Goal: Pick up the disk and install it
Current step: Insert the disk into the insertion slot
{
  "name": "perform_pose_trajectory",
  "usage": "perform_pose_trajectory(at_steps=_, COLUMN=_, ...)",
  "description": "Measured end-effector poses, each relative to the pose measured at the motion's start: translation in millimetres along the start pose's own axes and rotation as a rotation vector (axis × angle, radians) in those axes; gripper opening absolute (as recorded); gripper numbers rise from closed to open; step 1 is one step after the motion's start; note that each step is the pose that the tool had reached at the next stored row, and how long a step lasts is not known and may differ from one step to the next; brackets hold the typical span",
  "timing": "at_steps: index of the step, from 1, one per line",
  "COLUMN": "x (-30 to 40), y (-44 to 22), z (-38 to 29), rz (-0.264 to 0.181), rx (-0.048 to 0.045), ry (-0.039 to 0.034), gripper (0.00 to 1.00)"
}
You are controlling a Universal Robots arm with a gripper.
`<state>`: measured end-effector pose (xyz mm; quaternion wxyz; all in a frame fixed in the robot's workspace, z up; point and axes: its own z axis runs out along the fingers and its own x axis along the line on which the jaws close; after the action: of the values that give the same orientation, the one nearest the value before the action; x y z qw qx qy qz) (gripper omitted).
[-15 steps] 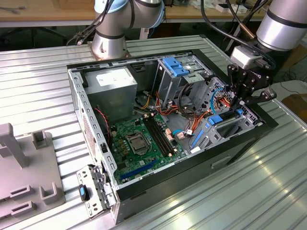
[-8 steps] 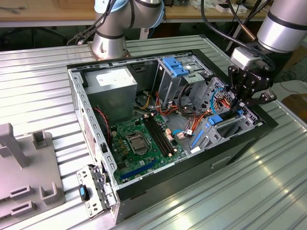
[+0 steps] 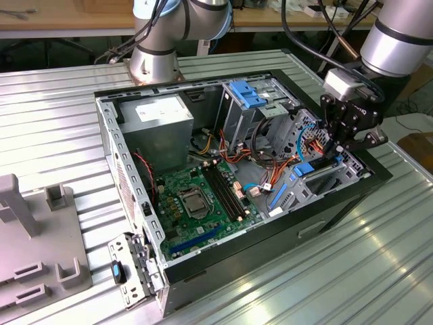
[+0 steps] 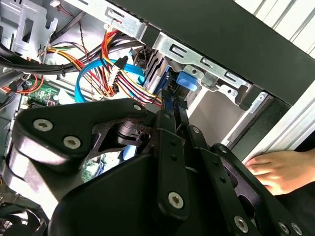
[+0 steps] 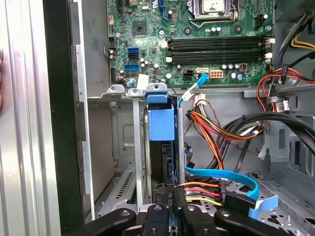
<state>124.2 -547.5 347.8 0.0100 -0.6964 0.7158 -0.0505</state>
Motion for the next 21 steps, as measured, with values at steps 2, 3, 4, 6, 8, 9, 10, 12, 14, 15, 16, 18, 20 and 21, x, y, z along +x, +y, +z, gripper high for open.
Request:
perform_pose_trajectory(at_steps=2, x=-0.7, y=0.0, z=0.0, rz=0.001, rx=0.0000, ry=0.0001, gripper=0.16)
perform_pose_trajectory(at_steps=3, x=-0.9, y=0.0, z=0.1, rz=0.001, rx=-0.0001, ry=0.0002, gripper=0.16)
perform_pose_trajectory(at_steps=4, x=-0.9, y=0.0, z=0.1, rz=0.001, rx=-0.0001, ry=0.0007, gripper=0.16)
perform_pose_trajectory(at_steps=6, x=-1.0, y=0.0, z=0.2, rz=0.002, rx=0.0000, ry=0.0048, gripper=0.16)
perform_pose_trajectory(at_steps=8, x=-0.9, y=0.0, z=0.2, rz=0.008, rx=-0.0002, ry=0.0085, gripper=0.16)
perform_pose_trajectory(at_steps=9, x=-0.9, y=0.1, z=0.1, rz=0.013, rx=-0.0005, ry=0.0094, gripper=0.16)
perform_pose_trajectory(at_steps=10, x=-0.9, y=0.1, z=0.1, rz=0.015, rx=-0.0007, ry=0.0095, gripper=0.16)
perform_pose_trajectory(at_steps=12, x=-0.9, y=0.1, z=0.1, rz=0.021, rx=-0.0010, ry=0.0102, gripper=0.16)
perform_pose_trajectory(at_steps=14, x=-1.0, y=0.0, z=0.2, rz=0.025, rx=-0.0012, ry=0.0107, gripper=0.16)
perform_pose_trajectory(at_steps=15, x=-1.0, y=0.1, z=0.3, rz=0.026, rx=-0.0013, ry=0.0109, gripper=0.16)
perform_pose_trajectory(at_steps=16, x=-1.0, y=0.1, z=0.6, rz=0.027, rx=-0.0014, ry=0.0111, gripper=0.16)
perform_pose_trajectory(at_steps=18, x=-1.0, y=0.2, z=1.3, rz=0.028, rx=-0.0015, ry=0.0110, gripper=0.16)
perform_pose_trajectory(at_steps=20, x=-1.1, y=0.2, z=2.1, rz=0.028, rx=-0.0015, ry=0.0112, gripper=0.16)
perform_pose_trajectory(at_steps=21, x=-1.1, y=0.2, z=2.5, rz=0.028, rx=-0.0015, ry=0.0112, gripper=0.16)
